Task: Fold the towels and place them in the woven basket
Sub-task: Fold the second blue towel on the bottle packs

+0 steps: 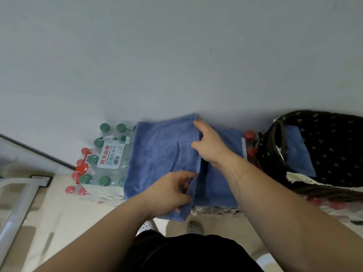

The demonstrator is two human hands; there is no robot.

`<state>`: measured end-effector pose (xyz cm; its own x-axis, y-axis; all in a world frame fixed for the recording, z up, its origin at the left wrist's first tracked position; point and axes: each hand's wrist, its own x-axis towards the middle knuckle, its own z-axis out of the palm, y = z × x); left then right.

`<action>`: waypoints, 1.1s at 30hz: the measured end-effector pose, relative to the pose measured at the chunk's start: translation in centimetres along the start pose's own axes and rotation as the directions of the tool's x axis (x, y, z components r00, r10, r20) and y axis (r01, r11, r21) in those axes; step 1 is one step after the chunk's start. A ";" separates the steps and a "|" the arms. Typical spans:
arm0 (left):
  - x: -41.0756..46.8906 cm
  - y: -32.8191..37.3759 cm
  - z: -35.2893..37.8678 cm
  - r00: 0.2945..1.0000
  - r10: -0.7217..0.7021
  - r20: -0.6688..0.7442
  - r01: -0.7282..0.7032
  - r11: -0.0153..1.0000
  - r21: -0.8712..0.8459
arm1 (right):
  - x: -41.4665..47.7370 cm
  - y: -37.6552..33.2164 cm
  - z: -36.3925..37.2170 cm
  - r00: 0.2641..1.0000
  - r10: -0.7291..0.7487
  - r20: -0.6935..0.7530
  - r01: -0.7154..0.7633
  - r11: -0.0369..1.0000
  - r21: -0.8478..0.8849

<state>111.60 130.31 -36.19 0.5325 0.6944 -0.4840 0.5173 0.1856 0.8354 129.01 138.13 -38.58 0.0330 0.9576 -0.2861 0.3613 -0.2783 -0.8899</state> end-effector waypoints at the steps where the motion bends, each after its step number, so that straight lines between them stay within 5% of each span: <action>1: 0.1 0.5 0.3 1.000 0.010 0.019 -0.009 0.999 -0.047 | -0.2 0.0 -0.7 1.000 -0.005 -0.002 0.005 1.000 0.006; 6: 1.9 3.1 3.4 0.998 0.043 0.052 -0.043 0.999 -0.014 | -0.9 1.2 -4.8 0.996 -0.003 -0.085 -0.002 0.998 -0.059; 11: 4.4 3.4 6.9 0.997 -0.055 0.055 0.050 0.993 0.103 | -1.5 3.8 -7.1 0.994 0.010 -0.106 -0.043 0.947 -0.317; 15: 4.7 2.9 7.4 0.998 -0.048 0.042 0.047 0.999 0.016 | -1.8 4.9 -6.1 0.997 -0.001 -0.073 -0.046 0.766 -0.641; 19: 3.5 1.8 5.5 0.987 0.006 -0.163 0.000 0.999 0.038 | -2.3 3.5 -3.8 0.989 -0.093 -0.117 -0.040 0.591 -0.806; 22: 1.8 0.1 2.6 0.908 -0.004 -0.419 0.020 0.999 0.032 | -1.7 1.8 -1.7 0.995 -0.103 0.013 0.073 0.607 -0.791; 26: -1.0 -2.7 -1.0 0.700 -0.079 -0.709 0.154 0.987 0.042 | -0.4 -1.0 2.0 0.968 -0.199 0.150 0.241 0.597 -0.765; 29: -2.8 -5.0 -2.4 0.626 -0.175 -0.760 0.324 0.945 0.050 | 0.9 -2.9 5.0 0.945 -0.232 0.230 0.323 0.560 -0.763; 33: -3.7 -7.0 -2.2 0.649 -0.233 -0.724 0.384 0.922 0.047 | 2.9 -4.2 7.6 0.951 -0.128 0.281 0.308 0.461 -0.832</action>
<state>104.55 127.97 -39.64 -0.2606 0.9108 -0.3201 0.7132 0.4051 0.5720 120.48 141.55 -38.34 -0.2770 0.9256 -0.2579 0.9522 0.2285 -0.2028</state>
